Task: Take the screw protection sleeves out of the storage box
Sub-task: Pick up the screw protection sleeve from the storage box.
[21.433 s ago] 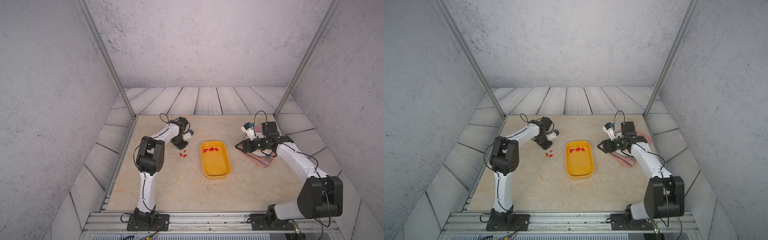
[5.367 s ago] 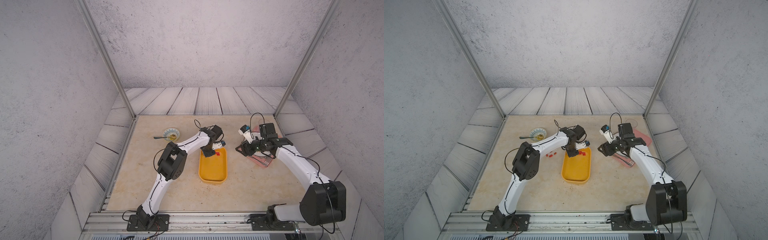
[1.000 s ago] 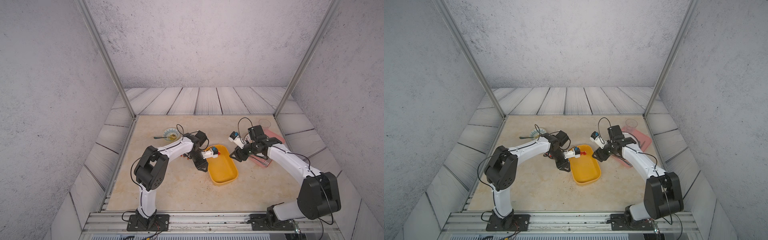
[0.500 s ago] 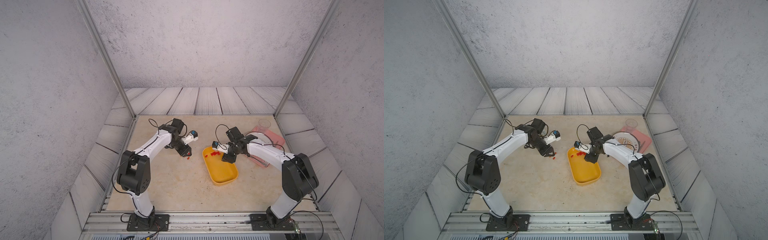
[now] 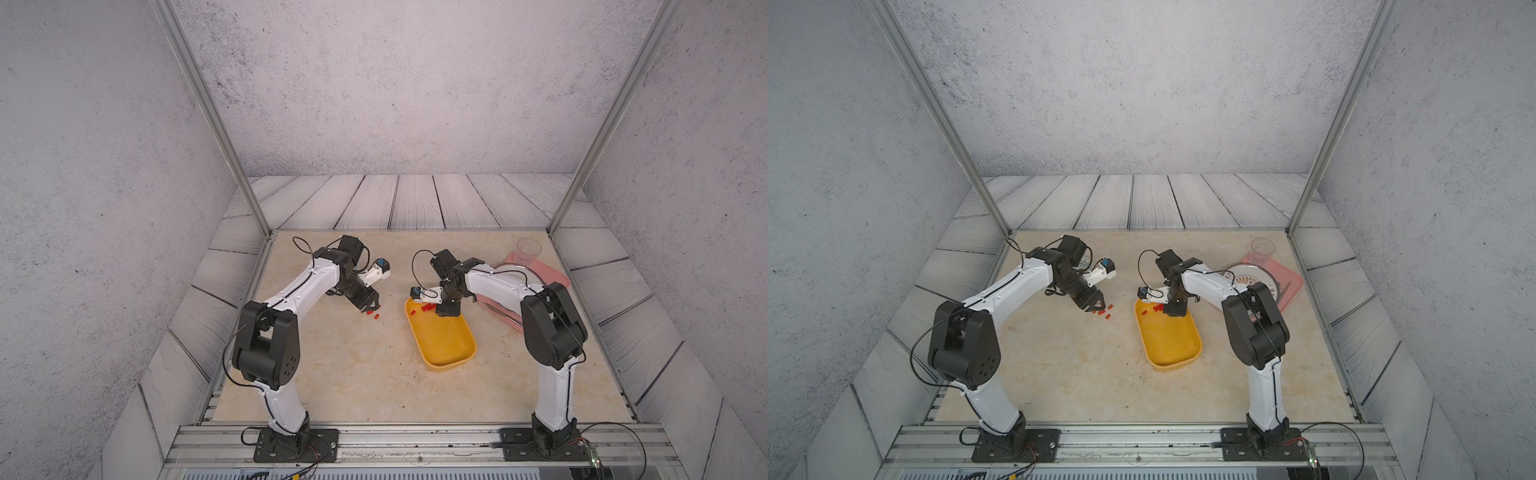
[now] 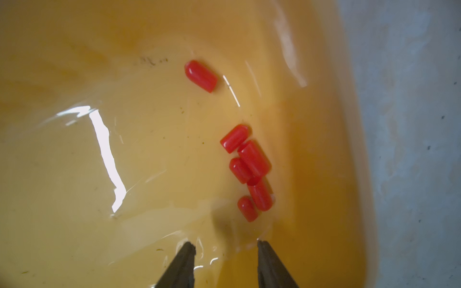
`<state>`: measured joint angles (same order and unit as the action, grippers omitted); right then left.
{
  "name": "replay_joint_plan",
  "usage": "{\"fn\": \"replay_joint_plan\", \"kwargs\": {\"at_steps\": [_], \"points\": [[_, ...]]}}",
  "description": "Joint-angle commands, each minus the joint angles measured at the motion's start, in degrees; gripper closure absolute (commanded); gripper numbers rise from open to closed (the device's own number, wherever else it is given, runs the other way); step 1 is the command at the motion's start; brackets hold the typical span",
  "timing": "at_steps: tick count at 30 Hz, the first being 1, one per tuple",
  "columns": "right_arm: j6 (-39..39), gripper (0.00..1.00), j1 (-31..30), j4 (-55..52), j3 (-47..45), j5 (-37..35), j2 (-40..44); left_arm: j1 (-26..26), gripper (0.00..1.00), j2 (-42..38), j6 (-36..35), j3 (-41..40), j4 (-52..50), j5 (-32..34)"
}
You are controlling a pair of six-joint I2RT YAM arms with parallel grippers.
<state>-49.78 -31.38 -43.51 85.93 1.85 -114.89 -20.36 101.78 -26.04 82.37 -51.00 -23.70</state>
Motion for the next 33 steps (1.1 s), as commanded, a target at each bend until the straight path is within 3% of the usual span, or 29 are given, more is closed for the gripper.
{"fn": "replay_joint_plan", "kwargs": {"at_steps": [1,25,33], "points": [[-1.4,0.56,-0.1,-2.4,1.9,-1.6,-3.1,0.3,0.54,0.1,0.1,0.8,-0.8,-0.2],[-3.4,0.67,-0.2,-3.0,4.3,-3.8,-8.2,0.3,0.54,0.7,-0.9,0.7,-1.8,-1.2],[-3.4,0.81,-0.2,-4.0,3.8,-3.2,-8.3,0.3,0.54,1.1,-0.9,0.9,-2.3,-1.6]]}}
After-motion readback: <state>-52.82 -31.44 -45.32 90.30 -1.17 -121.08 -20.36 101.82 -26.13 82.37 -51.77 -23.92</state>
